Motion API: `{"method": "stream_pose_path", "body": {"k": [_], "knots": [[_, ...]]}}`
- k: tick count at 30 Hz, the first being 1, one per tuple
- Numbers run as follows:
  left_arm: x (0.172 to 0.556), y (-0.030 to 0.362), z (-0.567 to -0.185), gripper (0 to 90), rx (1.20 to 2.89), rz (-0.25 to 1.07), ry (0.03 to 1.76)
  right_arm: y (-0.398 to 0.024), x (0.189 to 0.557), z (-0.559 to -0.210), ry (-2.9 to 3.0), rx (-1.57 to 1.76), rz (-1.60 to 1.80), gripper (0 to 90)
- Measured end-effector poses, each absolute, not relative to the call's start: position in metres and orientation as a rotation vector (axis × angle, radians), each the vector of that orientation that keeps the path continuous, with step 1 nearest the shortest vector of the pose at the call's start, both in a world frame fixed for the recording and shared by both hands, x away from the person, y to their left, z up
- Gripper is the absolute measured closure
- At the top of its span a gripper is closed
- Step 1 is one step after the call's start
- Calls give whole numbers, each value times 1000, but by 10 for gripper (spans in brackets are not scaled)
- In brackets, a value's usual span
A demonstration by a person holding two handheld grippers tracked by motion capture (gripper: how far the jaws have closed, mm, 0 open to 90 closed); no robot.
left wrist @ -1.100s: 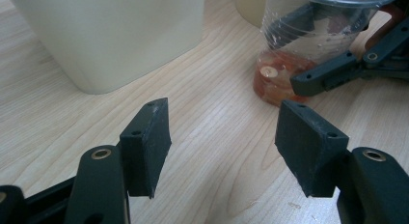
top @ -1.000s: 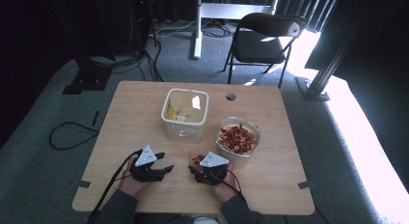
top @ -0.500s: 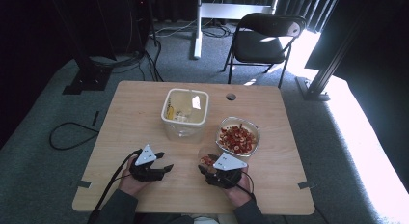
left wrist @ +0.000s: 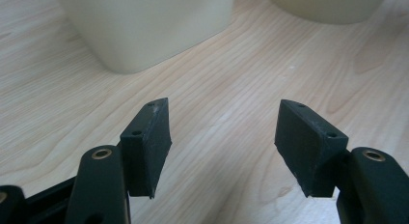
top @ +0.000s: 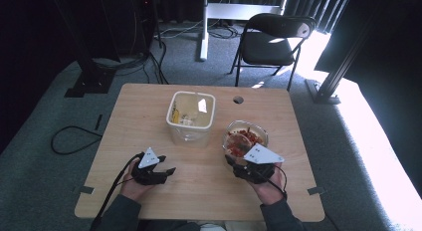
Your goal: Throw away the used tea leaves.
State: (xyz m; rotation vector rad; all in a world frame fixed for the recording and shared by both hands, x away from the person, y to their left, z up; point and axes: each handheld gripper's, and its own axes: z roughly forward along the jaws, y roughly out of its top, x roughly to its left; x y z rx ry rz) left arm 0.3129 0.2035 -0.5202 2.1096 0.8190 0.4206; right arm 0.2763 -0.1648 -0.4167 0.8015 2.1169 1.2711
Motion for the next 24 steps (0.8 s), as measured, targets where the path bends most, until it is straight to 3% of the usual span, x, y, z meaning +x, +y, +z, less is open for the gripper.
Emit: {"method": "stream_pose_path", "body": {"k": [12,24], "knots": [[317,212,-522,385,2119,436,870,-216,291,-389,1990,895,1165,433],[318,222,-523,394,2122,457,915,-248,321,-399,1981,989,1031,441]]}}
